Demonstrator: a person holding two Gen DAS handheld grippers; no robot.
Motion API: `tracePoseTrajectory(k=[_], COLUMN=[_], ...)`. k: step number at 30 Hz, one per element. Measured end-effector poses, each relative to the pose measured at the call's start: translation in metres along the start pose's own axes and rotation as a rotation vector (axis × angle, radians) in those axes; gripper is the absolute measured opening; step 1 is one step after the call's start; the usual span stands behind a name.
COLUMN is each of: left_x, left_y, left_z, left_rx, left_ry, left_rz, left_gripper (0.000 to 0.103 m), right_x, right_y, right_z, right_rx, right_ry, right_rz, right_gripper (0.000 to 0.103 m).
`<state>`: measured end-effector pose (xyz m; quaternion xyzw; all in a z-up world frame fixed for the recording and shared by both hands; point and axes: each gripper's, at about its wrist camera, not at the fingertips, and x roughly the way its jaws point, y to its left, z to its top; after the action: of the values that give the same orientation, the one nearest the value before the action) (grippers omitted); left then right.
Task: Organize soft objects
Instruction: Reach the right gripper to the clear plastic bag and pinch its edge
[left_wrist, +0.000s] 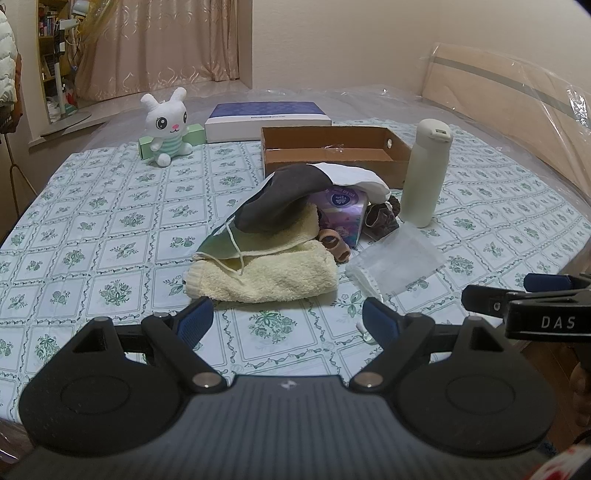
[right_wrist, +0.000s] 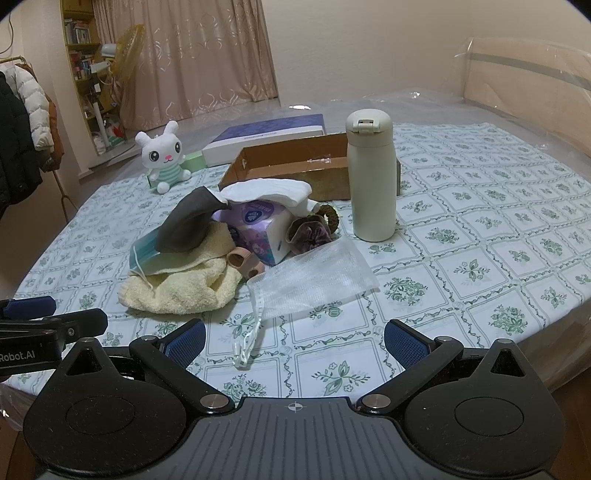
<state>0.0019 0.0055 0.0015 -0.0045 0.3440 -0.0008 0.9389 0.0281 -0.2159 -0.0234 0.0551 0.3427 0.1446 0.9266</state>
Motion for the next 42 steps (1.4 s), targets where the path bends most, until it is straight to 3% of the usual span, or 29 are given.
tracePoseTrajectory(k=[19,32,42], left_x=[0.006,0.035,0.068], left_y=[0.016,0.032,0.034], left_z=[-0.001,0.0,0.003], left_rx=[-0.008,-0.008,0.022], left_ry=[0.008,0.015,0.029], left_rz=[0.026,0.082,0.072], left_gripper=[0.087,0.082,0.078], right_x=[0.009,0.044,0.097], right_y=[0.0,-0.022,-0.03], right_z=[0.002,0.007,0.006], right_rx=[0.0,0.049,0.082], right_ry=[-0.002,-0.011,0.053], right_rz=[0.002,0.048,0.071], right_gripper=[0.103,0.101,0.094])
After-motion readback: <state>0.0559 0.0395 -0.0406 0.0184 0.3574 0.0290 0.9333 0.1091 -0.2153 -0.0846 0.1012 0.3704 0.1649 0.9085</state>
